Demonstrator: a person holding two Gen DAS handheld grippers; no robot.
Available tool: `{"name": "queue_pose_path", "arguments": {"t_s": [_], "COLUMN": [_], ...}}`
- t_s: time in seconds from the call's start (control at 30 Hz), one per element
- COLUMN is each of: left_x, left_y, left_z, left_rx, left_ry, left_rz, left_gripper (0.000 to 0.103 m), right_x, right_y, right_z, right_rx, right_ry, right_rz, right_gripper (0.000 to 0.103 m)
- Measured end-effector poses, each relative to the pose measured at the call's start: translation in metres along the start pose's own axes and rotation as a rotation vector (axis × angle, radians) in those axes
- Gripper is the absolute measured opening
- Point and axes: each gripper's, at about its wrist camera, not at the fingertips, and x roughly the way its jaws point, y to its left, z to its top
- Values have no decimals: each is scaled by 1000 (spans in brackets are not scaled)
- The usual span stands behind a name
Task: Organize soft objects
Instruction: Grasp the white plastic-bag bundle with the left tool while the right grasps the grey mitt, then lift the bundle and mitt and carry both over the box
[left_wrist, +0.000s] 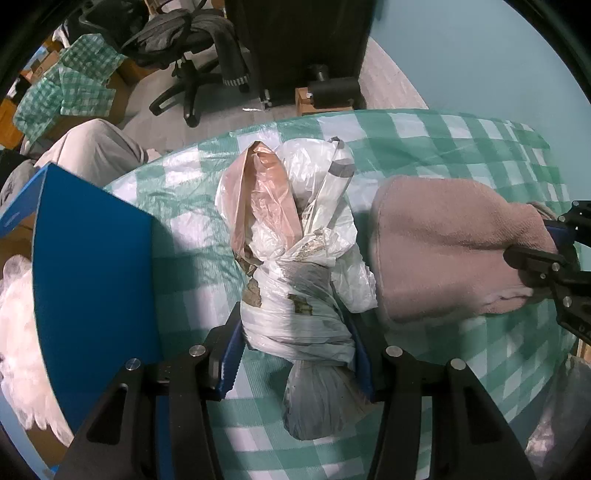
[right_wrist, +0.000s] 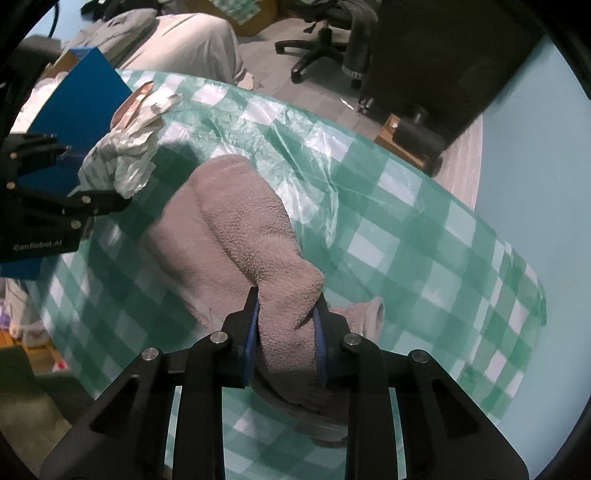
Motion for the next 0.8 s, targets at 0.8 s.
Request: {"name": "queue_pose_path", "arguments": {"t_s": [0.8], "left_x": [-72], "left_y": [19], "left_z": [-51], "left_rx": [-63], "left_ry": [-123], "left_rz": [6], "left_gripper": [52], "right_x": [-63], "right_y": [31], "right_z": [-28], "right_rx": [97], "right_ry": [-150], "right_rz": [19], "right_gripper": [23]}}
